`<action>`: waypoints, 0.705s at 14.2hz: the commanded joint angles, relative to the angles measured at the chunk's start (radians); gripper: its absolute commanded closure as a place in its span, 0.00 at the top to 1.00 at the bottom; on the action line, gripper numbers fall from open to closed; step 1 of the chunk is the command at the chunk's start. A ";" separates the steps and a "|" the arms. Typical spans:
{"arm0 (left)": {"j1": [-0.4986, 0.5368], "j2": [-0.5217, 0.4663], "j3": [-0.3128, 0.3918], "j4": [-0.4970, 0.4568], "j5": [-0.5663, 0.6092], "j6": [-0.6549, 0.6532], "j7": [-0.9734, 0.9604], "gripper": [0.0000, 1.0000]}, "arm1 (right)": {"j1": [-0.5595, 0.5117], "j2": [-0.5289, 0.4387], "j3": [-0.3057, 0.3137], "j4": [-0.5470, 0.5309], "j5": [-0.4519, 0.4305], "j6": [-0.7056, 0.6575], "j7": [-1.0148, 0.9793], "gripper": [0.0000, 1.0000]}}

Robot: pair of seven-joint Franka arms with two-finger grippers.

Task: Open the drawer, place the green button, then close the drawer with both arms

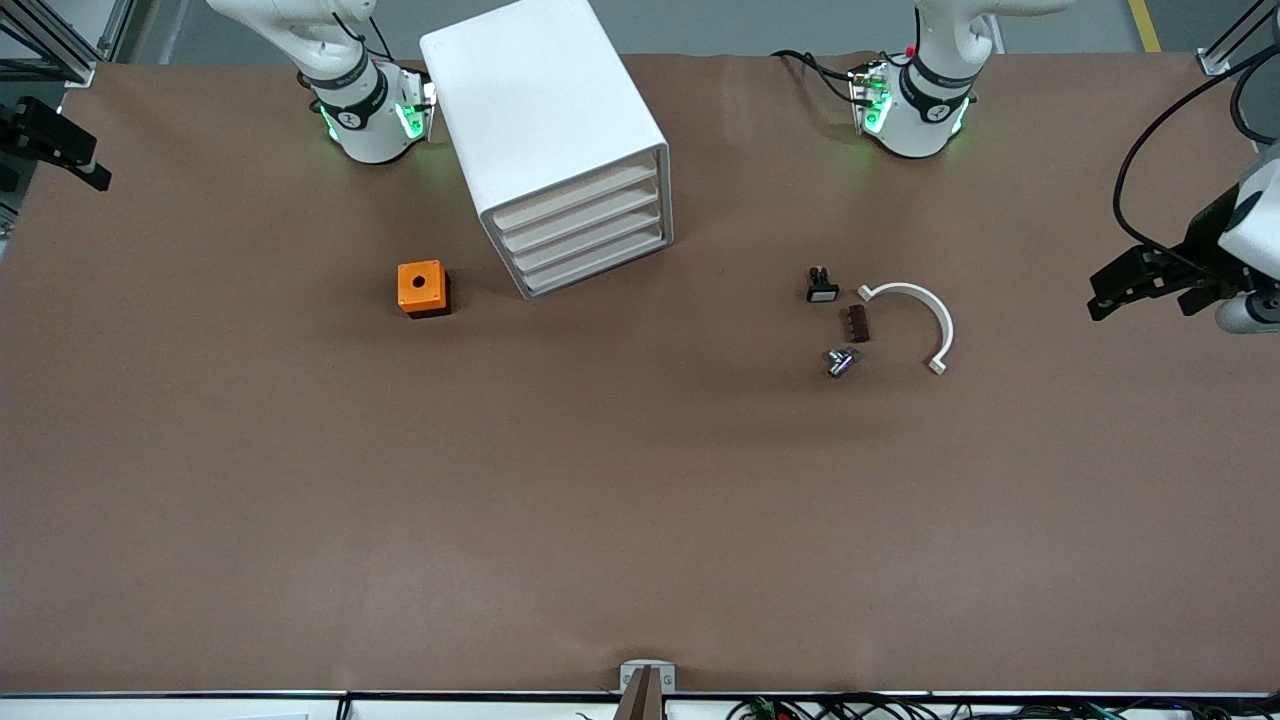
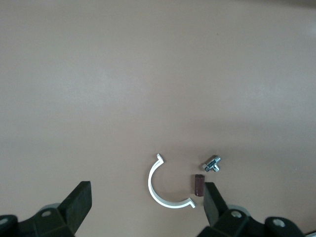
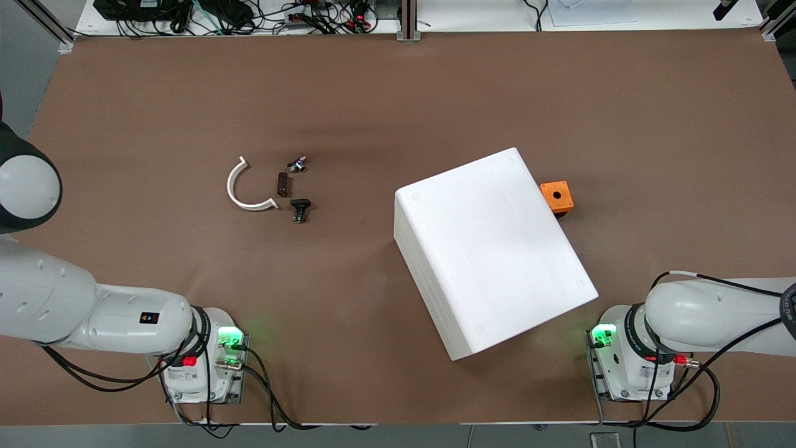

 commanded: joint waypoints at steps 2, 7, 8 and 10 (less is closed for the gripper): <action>0.001 0.044 0.007 0.068 -0.023 -0.037 0.019 1.00 | 0.011 0.007 -0.002 0.020 0.005 -0.016 0.013 1.00; 0.003 0.055 0.009 0.073 -0.014 -0.059 0.064 1.00 | 0.011 0.007 -0.002 0.020 0.001 -0.014 0.013 1.00; 0.007 0.052 0.009 0.070 -0.014 -0.062 0.126 1.00 | 0.013 0.007 -0.002 0.020 0.001 -0.014 0.013 1.00; 0.026 0.049 0.007 0.072 -0.025 -0.103 0.161 1.00 | 0.013 0.007 -0.001 0.020 0.001 -0.014 0.013 1.00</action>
